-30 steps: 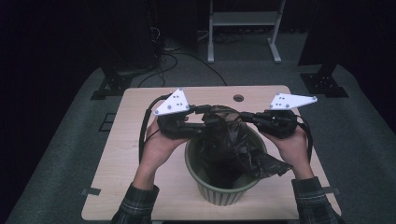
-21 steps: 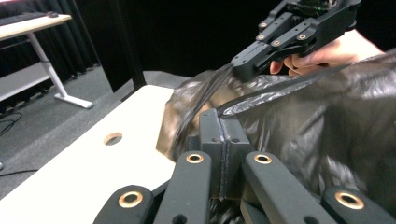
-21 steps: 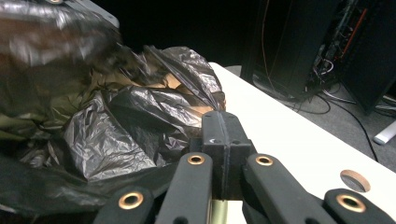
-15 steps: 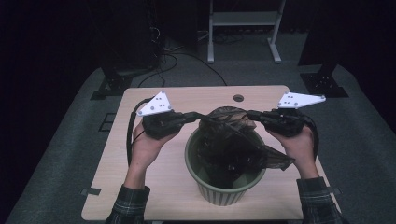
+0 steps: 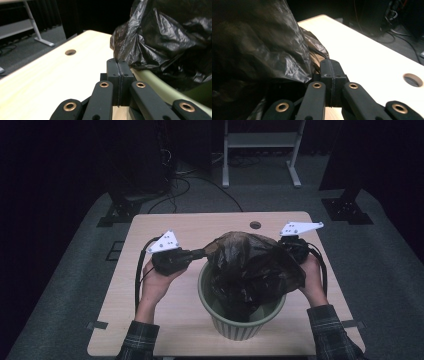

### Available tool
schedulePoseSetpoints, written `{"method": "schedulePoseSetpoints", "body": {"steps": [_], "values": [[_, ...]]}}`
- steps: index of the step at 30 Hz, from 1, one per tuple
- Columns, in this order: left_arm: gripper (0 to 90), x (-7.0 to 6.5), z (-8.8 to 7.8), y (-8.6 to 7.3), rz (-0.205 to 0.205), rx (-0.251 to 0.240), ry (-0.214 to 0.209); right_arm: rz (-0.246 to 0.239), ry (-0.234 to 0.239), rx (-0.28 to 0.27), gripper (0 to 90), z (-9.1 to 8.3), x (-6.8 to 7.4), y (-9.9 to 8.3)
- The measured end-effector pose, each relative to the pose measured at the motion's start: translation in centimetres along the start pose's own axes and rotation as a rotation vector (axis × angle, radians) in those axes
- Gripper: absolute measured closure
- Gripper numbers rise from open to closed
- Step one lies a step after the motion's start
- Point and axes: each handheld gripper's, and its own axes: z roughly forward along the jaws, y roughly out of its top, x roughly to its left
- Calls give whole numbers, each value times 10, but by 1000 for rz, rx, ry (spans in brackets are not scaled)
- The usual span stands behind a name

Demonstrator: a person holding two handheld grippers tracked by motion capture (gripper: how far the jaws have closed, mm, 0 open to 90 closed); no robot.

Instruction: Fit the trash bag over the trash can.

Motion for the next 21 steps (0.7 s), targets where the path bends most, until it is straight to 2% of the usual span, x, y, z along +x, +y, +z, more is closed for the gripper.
{"method": "schedulePoseSetpoints", "body": {"steps": [4, 6, 11, 14, 21], "values": [[896, 0, 5, -6, -3, -4, 3, 9, 7, -9, 900, -2, -2, -2], [896, 1, 6, -6, -7, -7, 12, 2, -13, 8, 900, -1, -3, -3], [896, 5, 16, -7, -16, -9, 3, 30, -29, 40, 900, 3, -12, -12], [896, 7, 22, -15, -31, -16, -7, 49, -28, 50, 900, 5, -17, -23], [896, 8, 34, -35, -70, 19, -16, 85, -16, 75, 900, 13, -21, -44]]}}
